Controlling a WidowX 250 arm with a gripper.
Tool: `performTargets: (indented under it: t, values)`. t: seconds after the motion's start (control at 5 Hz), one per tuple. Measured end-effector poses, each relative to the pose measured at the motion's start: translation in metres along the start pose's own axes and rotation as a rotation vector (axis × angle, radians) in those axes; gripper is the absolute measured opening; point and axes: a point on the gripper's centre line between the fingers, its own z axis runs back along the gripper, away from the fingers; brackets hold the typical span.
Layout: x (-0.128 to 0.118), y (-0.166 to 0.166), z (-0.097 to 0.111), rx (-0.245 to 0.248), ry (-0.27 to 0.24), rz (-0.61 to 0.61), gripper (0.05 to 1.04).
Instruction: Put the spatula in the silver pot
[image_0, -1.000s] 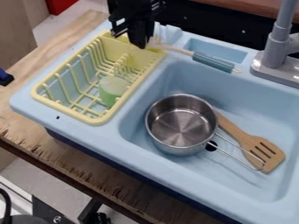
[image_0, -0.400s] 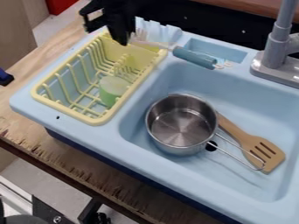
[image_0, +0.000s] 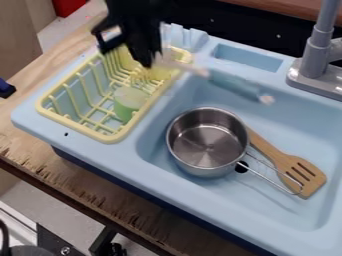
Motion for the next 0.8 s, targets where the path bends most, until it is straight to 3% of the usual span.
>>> performTargets:
  t: [0.2,0.6,0.8]
  values:
    - [-0.022,-0.005,-0.011,-0.071,0.002,0.059,0.071]
    - [-0.046,-0.01,-0.028,-0.121,0.034,0.081,0.071]
    - [-0.046,-0.009,-0.034,-0.095,0.027,0.084,0.071]
